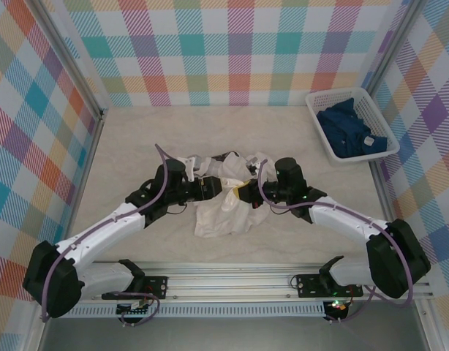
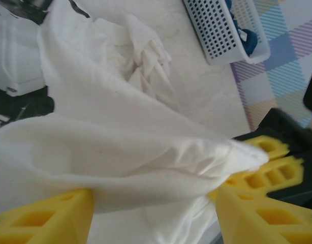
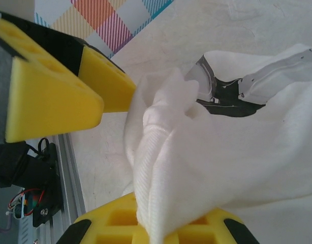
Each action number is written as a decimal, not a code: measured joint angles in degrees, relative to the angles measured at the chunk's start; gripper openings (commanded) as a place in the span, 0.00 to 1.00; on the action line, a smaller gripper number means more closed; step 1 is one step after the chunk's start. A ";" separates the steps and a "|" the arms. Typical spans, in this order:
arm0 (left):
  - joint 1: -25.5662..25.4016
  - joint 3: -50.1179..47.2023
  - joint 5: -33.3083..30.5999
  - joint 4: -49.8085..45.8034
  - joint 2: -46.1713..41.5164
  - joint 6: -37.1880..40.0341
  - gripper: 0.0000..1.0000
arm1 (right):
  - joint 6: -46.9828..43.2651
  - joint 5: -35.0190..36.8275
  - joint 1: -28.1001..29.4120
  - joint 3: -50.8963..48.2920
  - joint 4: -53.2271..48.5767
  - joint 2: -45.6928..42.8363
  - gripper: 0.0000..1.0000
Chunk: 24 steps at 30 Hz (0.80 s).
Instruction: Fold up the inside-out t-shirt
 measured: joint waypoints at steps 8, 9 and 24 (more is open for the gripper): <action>-0.02 0.07 0.87 3.76 4.46 -7.82 0.47 | 0.20 0.09 0.11 -0.81 1.86 0.00 0.04; -0.02 0.07 0.96 3.74 5.07 -8.33 0.43 | 0.20 0.17 0.15 -0.83 1.95 0.00 0.04; 0.00 0.44 2.05 7.02 6.69 -5.53 0.00 | -0.37 2.12 1.20 -3.04 2.19 -1.66 0.36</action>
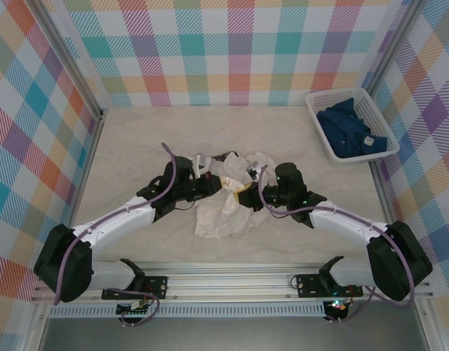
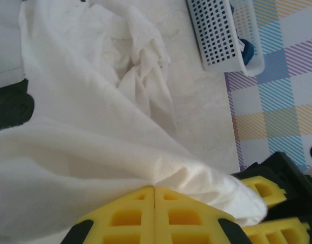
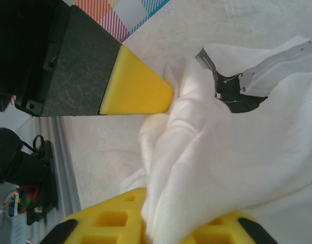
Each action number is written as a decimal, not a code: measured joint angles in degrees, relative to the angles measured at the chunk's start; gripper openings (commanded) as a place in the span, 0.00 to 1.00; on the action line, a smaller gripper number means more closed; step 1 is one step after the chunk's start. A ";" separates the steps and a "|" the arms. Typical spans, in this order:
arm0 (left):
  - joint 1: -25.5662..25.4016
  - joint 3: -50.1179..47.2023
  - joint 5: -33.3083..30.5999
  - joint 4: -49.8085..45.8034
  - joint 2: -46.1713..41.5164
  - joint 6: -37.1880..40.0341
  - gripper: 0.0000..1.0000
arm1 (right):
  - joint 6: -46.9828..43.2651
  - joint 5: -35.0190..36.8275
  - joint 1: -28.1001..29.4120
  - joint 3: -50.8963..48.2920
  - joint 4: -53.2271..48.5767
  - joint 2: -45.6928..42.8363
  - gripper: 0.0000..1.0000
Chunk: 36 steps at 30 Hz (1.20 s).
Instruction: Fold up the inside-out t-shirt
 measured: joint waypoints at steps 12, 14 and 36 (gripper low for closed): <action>0.00 -5.99 3.82 4.63 -13.25 22.69 0.00 | -2.16 2.38 -1.99 9.79 -12.61 -2.84 0.58; 0.00 -6.54 4.17 4.59 -13.94 25.16 0.00 | -1.49 2.08 -2.01 12.26 -13.66 0.37 0.59; 0.00 -8.35 -7.04 -2.73 -18.25 29.03 0.00 | -0.44 3.15 -3.30 17.68 -20.00 8.13 0.00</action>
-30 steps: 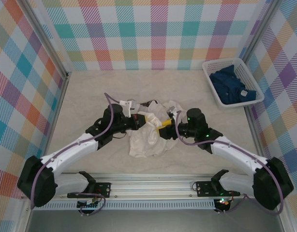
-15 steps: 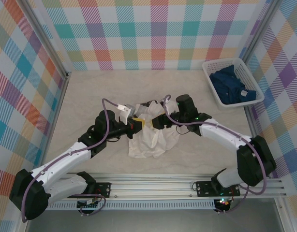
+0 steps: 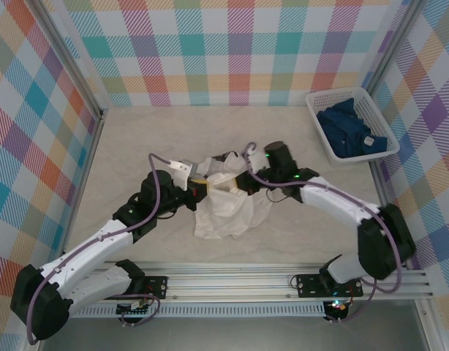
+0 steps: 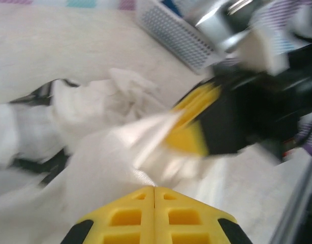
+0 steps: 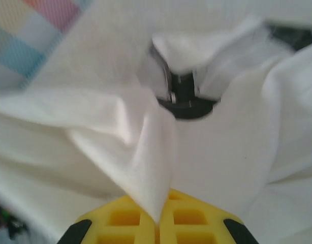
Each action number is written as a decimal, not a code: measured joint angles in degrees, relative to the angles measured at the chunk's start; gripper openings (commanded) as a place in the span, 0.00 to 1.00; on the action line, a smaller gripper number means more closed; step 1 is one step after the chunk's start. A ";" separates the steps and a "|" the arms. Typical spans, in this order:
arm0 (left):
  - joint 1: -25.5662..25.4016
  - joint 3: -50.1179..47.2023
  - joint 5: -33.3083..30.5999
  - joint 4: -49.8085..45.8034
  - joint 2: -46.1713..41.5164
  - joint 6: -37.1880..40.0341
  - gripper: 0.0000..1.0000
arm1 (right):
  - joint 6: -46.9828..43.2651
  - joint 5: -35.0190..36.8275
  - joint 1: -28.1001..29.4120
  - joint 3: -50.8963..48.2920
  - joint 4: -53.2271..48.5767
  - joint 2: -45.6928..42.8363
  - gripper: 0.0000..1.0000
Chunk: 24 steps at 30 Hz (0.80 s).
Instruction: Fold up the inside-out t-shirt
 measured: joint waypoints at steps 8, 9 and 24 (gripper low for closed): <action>0.00 -2.58 -8.35 -5.07 1.68 -1.55 0.01 | 15.87 -12.96 -2.91 -6.38 21.92 -3.72 0.01; 0.00 -2.45 -8.79 -5.62 2.25 -1.55 0.06 | 17.79 -14.08 -2.82 -7.04 24.11 -2.84 0.01; -2.67 0.31 6.12 -0.72 -4.11 0.04 0.41 | 27.67 -17.35 -2.82 -8.63 33.05 -0.35 0.01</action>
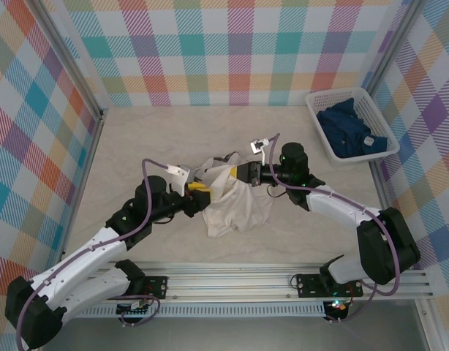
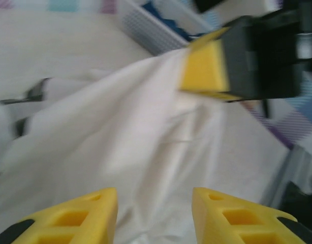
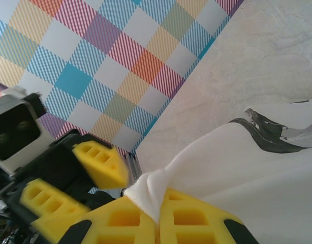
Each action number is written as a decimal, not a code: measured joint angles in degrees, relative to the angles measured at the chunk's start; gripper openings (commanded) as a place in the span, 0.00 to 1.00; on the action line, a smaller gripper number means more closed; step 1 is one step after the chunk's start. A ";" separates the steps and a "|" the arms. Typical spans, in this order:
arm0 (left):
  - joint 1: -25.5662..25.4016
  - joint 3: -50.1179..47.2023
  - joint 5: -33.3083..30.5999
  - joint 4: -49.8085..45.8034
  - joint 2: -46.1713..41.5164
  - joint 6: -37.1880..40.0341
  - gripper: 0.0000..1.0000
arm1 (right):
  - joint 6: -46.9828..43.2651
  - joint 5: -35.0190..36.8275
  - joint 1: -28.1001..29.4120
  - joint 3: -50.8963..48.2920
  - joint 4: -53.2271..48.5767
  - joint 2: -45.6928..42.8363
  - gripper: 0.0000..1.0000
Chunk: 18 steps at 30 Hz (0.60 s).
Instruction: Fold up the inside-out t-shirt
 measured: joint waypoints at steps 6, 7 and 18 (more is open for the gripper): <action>-0.52 6.49 10.03 1.40 11.67 0.28 0.42 | 0.35 0.07 0.00 0.02 -0.85 0.00 0.01; -0.50 7.32 10.78 1.31 13.29 0.37 0.42 | 0.35 0.07 0.00 0.02 -1.11 0.00 0.01; 2.78 11.34 13.11 0.96 22.01 -0.24 0.47 | 0.11 0.28 0.00 0.02 -2.82 -0.11 0.01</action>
